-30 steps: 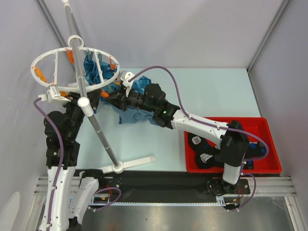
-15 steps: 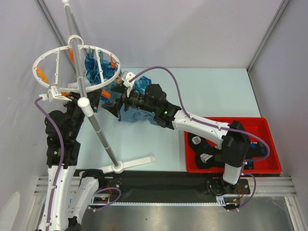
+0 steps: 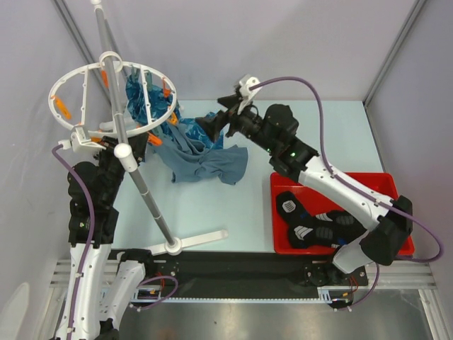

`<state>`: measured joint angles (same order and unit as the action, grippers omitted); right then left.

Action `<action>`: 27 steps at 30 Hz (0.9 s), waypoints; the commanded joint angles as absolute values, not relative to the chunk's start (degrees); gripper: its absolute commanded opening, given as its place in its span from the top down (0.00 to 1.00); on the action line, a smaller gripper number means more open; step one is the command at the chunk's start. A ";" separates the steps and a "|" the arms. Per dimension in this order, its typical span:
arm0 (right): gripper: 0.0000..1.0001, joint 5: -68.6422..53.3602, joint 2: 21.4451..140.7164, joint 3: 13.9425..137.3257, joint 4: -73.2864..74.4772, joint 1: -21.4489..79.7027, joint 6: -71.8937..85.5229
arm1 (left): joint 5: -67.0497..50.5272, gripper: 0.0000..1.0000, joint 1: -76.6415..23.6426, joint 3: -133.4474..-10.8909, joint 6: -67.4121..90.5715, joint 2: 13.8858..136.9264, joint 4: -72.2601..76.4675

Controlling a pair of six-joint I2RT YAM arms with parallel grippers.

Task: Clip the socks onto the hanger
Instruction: Pick up the sock from the bin.

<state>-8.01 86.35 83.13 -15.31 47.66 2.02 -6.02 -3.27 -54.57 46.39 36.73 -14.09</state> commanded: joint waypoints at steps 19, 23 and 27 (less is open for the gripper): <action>0.19 22.77 59.68 52.66 24.52 28.04 26.71 | -6.33 1.00 -3.78 -55.20 45.88 35.60 -15.73; 0.27 23.02 61.61 48.26 26.80 27.07 28.56 | -6.24 1.00 -3.78 -55.72 45.44 35.16 -16.00; 0.37 24.52 61.17 45.71 28.91 26.11 33.04 | -6.77 1.00 -3.78 -55.81 45.44 35.16 -16.17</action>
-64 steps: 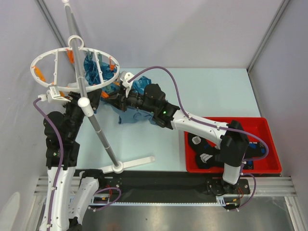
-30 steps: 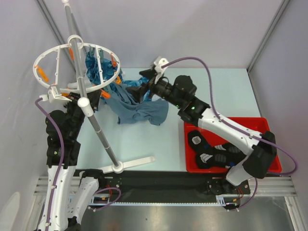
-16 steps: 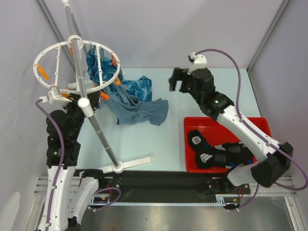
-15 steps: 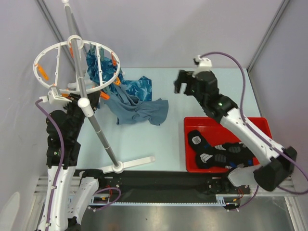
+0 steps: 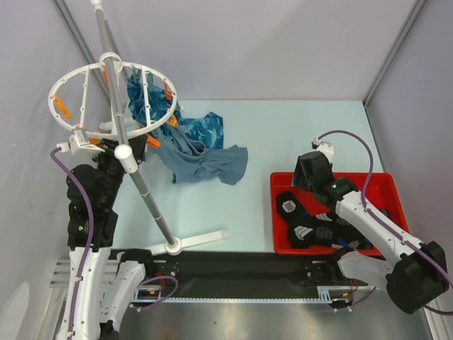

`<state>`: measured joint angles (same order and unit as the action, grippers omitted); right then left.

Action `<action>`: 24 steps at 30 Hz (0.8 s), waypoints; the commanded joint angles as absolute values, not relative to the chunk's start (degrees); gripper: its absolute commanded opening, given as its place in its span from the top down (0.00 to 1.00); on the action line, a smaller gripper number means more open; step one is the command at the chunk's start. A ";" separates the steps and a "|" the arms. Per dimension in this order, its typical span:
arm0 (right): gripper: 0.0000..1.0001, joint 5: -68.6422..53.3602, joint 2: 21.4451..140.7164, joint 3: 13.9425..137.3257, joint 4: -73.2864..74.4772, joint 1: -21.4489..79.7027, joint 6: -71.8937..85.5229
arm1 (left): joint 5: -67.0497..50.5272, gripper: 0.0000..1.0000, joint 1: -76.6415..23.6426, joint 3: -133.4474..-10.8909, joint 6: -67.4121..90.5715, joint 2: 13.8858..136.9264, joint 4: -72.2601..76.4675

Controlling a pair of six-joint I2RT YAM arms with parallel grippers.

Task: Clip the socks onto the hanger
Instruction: Pick up the sock from the bin.

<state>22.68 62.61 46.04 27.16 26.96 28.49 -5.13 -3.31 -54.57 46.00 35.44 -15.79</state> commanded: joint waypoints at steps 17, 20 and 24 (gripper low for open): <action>0.46 22.47 63.82 35.86 33.84 24.26 43.42 | -6.94 1.00 -3.78 -53.17 45.97 34.45 -14.94; 0.43 27.85 61.18 36.12 36.46 23.21 43.94 | -7.03 1.00 -3.78 -52.91 45.97 34.10 -14.85; 0.36 34.44 59.68 37.88 43.32 20.92 50.96 | -7.03 1.00 -3.78 -52.47 46.05 33.93 -14.85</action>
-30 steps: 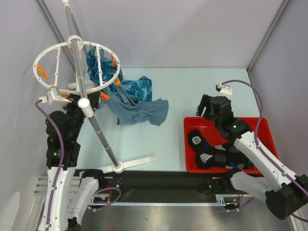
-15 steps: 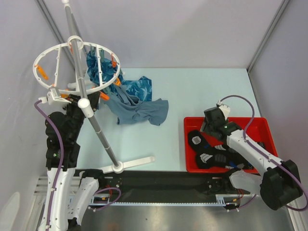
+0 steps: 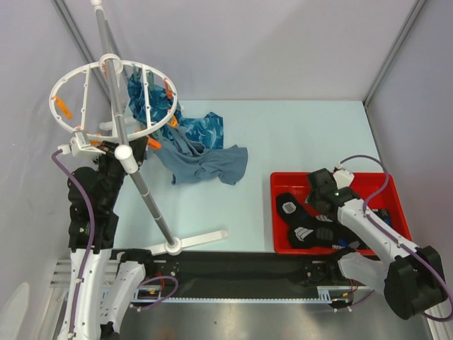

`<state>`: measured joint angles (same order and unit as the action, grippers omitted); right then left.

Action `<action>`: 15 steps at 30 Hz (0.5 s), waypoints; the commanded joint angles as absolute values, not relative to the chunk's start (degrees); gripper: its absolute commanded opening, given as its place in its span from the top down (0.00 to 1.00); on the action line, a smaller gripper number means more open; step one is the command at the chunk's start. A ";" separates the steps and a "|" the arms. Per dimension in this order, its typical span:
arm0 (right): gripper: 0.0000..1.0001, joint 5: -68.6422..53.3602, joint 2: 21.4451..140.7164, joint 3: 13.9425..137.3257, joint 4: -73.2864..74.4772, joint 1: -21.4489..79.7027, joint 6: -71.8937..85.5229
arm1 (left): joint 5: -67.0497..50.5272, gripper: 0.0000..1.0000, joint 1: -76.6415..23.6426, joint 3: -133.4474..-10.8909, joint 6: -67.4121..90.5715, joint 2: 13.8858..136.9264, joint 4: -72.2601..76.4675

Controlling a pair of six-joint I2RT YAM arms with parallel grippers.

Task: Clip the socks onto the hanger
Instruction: Pick up the sock from the bin.

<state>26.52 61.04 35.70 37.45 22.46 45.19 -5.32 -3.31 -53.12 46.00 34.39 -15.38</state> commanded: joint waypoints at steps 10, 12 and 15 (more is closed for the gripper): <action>0.18 34.90 68.02 38.59 44.93 8.00 55.55 | -7.74 1.00 -3.78 -51.68 45.79 34.10 -13.80; 0.21 34.02 69.16 37.27 41.94 8.00 54.76 | -7.65 1.00 -3.78 -51.42 45.70 33.75 -13.80; 0.35 32.61 69.87 37.35 40.00 8.00 53.97 | -7.56 1.00 -3.78 -50.98 45.88 33.57 -13.71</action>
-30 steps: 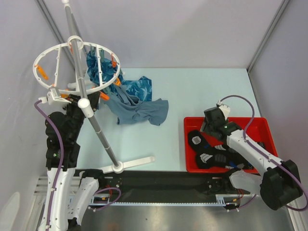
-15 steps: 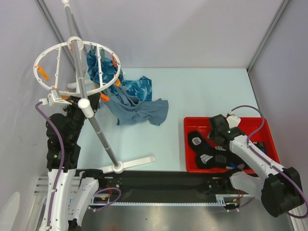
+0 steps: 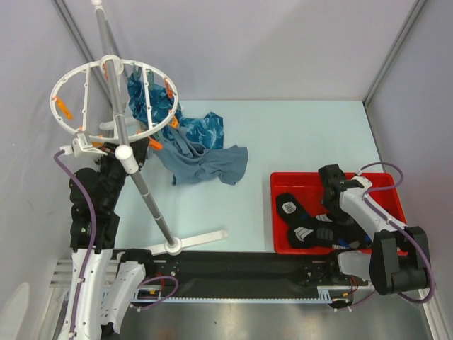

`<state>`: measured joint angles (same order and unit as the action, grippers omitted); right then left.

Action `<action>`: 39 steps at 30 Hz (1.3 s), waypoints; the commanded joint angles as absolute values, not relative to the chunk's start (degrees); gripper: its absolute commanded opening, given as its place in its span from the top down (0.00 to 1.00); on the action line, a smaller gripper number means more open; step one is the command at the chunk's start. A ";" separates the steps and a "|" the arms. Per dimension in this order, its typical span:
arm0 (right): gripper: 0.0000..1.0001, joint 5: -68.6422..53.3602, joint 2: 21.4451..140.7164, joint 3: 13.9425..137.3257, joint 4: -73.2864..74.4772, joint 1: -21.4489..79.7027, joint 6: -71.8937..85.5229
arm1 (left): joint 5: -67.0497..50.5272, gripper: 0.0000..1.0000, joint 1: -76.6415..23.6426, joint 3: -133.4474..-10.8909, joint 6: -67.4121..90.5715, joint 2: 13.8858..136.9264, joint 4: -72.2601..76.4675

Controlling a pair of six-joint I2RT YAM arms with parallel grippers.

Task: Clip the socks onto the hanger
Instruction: Pick up the sock from the bin.

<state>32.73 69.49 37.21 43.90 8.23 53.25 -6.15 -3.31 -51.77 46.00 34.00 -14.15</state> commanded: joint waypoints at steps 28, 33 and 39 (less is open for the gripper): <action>0.27 35.42 66.54 43.41 49.83 41.95 58.73 | -8.26 1.00 -3.78 -49.66 46.41 32.52 -13.09; 0.26 33.14 60.21 45.35 46.77 31.40 49.33 | -7.74 1.00 -3.78 -50.01 45.88 32.26 -13.45; 0.40 31.02 59.94 46.14 42.81 15.06 45.62 | -8.08 1.00 -3.78 -49.13 46.41 32.17 -12.66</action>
